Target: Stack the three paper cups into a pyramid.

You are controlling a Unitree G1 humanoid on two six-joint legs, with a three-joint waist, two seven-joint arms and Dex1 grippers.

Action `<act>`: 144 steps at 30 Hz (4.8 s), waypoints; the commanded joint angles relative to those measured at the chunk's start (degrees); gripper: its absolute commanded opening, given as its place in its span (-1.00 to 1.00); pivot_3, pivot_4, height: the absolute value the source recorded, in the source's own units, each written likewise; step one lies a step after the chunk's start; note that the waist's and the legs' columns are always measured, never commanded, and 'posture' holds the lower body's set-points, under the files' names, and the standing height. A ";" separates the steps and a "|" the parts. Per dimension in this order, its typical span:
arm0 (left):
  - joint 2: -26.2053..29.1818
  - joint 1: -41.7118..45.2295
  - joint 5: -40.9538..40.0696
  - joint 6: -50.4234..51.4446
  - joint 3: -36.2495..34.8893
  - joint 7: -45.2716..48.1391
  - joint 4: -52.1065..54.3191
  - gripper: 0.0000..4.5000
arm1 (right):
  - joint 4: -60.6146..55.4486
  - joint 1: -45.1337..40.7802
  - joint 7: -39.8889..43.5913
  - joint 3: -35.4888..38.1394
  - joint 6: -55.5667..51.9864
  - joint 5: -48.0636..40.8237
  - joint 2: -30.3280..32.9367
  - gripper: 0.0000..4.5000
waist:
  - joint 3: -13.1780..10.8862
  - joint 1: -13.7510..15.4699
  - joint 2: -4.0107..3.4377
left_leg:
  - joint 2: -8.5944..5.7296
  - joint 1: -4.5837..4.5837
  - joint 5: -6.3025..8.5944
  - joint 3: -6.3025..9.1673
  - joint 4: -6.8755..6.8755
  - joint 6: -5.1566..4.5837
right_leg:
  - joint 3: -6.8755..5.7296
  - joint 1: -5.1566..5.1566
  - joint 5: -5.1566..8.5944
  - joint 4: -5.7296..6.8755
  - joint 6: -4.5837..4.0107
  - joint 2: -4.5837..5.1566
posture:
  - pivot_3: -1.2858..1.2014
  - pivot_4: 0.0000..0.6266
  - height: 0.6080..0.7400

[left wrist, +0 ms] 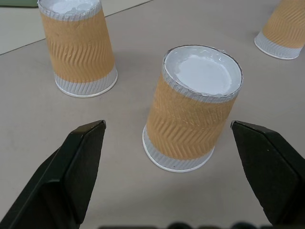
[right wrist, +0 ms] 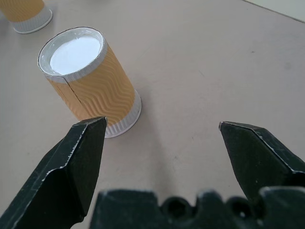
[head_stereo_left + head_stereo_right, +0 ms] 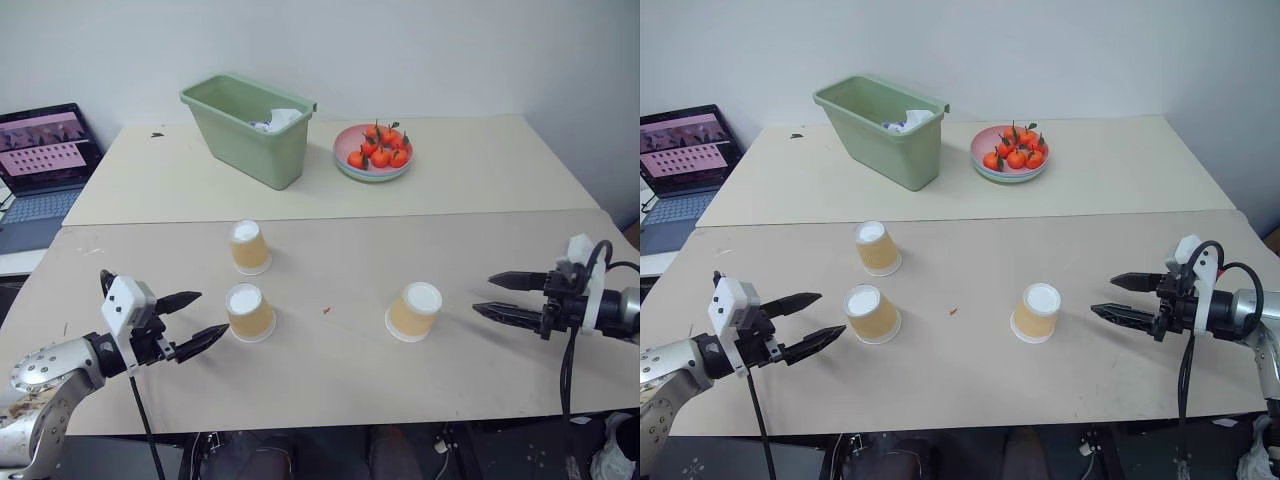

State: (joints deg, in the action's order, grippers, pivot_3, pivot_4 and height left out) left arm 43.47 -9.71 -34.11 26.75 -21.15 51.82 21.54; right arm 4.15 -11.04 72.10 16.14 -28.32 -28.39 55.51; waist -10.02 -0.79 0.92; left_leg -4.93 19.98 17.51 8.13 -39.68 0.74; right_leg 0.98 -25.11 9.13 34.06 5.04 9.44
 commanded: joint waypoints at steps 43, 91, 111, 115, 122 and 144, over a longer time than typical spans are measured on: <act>-3.39 21.93 8.32 -6.37 19.51 7.50 -12.77 0.77 | -31.86 0.04 -7.89 0.96 -10.07 -20.01 -2.60 1.00 | 0.00 0.32 0.07 | 0.00 0.03 0.00 0.00 -0.05 0.00 | 0.02 -0.02 -0.01 -0.01 0.00 -0.04 | 0.03 -0.52 0.79; -29.69 48.54 21.49 -17.48 33.93 6.02 -41.85 0.05 | -33.17 0.79 -12.49 0.42 -9.33 -19.72 -3.00 1.00 | 0.01 1.41 0.14 | -0.07 0.11 -0.02 0.00 -0.25 0.01 | 0.02 0.05 -0.06 -0.04 0.08 -0.02 | 0.03 -0.52 0.79; -28.45 47.88 21.49 -12.34 34.38 6.46 -36.90 0.88 | -32.51 -0.02 -12.38 -0.23 -9.40 -19.68 -2.99 1.00 | 0.01 1.24 0.14 | -0.07 0.11 -0.02 0.00 -0.24 0.01 | 0.02 0.05 -0.06 -0.04 0.08 -0.03 | 0.03 -0.52 0.79; -28.20 47.90 18.22 -9.48 32.12 6.72 -33.06 0.99 | -32.17 -0.35 -12.11 -0.53 -9.34 -19.62 -2.97 1.00 | 0.01 1.31 0.14 | -0.07 0.12 -0.02 0.00 -0.24 0.02 | 0.02 0.04 -0.07 -0.05 0.08 -0.03 | 0.03 -0.52 0.79; -25.46 47.98 14.56 -5.31 27.04 3.36 -22.27 0.99 | -31.52 -0.95 -11.72 -0.88 -9.28 -19.54 -2.87 1.00 | 0.01 1.13 0.14 | -0.05 0.13 -0.04 0.00 -0.24 0.04 | 0.02 0.02 -0.07 -0.04 0.08 -0.03 | 0.03 -0.52 0.79; -10.92 23.31 8.41 3.08 6.39 -9.48 -7.52 0.99 | -28.97 -5.41 -9.58 -5.00 -7.73 -17.40 -4.42 1.00 | 0.02 0.84 0.12 | -0.04 0.05 -0.03 0.00 -0.19 0.04 | 0.05 0.01 -0.08 -0.01 0.06 -0.04 | 0.03 -0.52 0.79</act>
State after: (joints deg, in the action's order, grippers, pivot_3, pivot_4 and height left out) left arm 32.58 14.09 -24.85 31.01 -13.82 43.02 11.94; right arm -24.89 -15.23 61.80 11.02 -37.76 -46.07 51.14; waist -10.00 0.05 1.05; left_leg -4.97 20.03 17.48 8.14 -39.87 0.78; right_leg 1.03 -25.12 9.05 34.03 5.09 9.40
